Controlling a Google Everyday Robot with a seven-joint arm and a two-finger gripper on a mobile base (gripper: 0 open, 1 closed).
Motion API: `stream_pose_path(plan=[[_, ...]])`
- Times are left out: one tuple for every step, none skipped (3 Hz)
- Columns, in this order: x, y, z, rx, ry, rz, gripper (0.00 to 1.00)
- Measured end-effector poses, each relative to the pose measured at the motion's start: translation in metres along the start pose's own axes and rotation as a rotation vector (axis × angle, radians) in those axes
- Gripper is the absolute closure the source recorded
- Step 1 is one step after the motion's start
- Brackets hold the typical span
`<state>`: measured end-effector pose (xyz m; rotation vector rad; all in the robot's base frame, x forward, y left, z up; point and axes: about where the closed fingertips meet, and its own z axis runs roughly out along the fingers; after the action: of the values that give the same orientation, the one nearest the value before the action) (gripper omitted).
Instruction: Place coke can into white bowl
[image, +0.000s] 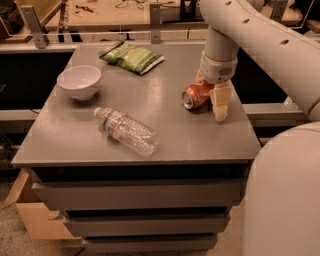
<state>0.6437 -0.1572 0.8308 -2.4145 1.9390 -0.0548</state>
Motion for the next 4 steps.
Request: stream_pose_path(plan=[[-0.001,0.004,0.000,-0.003,-0.024,0.008,0.41],[-0.004,0.001,-0.016,0.024,-0.067,0.011,0.64],[-0.011,-0.003,-0.054,0.087,-0.115,0.009,0.87],[-0.022,-0.012,-0.098,0.193,-0.194,0.038,1.00]])
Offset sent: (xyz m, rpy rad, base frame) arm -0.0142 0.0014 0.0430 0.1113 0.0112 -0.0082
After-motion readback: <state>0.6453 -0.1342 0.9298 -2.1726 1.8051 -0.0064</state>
